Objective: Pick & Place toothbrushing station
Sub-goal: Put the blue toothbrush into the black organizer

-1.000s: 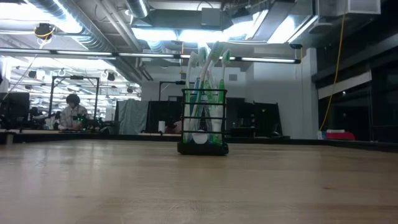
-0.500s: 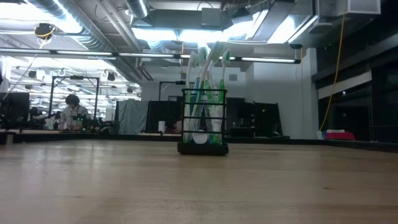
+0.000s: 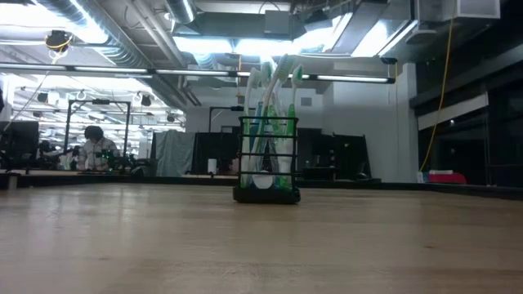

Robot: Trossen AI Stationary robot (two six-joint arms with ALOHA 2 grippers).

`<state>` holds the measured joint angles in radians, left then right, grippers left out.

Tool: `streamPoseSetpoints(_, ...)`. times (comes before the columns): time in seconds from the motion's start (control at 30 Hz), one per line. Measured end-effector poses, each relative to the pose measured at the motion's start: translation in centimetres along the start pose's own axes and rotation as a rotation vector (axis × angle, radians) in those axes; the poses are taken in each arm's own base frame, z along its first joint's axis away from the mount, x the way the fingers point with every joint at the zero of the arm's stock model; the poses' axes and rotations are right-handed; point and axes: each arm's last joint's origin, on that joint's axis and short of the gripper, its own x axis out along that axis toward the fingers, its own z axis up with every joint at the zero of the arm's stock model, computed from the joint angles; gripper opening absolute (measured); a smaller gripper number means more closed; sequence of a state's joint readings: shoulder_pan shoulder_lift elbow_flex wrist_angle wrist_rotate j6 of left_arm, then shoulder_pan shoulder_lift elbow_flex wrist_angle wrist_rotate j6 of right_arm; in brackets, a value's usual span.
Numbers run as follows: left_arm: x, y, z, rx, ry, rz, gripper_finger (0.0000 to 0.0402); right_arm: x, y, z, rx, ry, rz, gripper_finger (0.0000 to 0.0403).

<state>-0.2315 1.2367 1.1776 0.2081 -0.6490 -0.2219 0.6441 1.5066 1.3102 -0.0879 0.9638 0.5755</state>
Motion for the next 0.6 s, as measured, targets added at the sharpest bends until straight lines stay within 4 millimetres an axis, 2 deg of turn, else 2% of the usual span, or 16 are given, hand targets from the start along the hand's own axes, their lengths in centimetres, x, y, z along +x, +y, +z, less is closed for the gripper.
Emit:
streamPoseSetpoints(0.07, -0.5, 0.7, 1.6, -0.017, -0.065, 0.066, 0.0007, -0.2, 0.3, -0.5, 0.004, 0.026, 0.029, 0.0082)
streamPoseSetpoints(0.17, -1.0, 1.3, 2.1, 0.005, -0.039, 0.056, 0.0007, -0.7, 0.6, -0.3, 0.035, 0.011, 0.032, 0.0106)
streamPoseSetpoints(0.33, -1.6, 2.6, 2.5, 0.053, 0.002, 0.086, 0.0007, -1.4, 0.7, -0.5, 0.058, -0.018, -0.011, 0.0116)
streamPoseSetpoints(0.43, -1.2, 3.1, 1.6, 0.09, 0.084, 0.086, 0.0007, -2.0, 0.9, -0.6, 0.053, -0.025, -0.014, 0.0117)
streamPoseSetpoints(0.6, 0.8, 4.0, -1.6, 0.227, 0.25, 0.155, 0.0007, -2.6, 0.8, -0.3, 0.051, -0.056, -0.05, 0.0118)
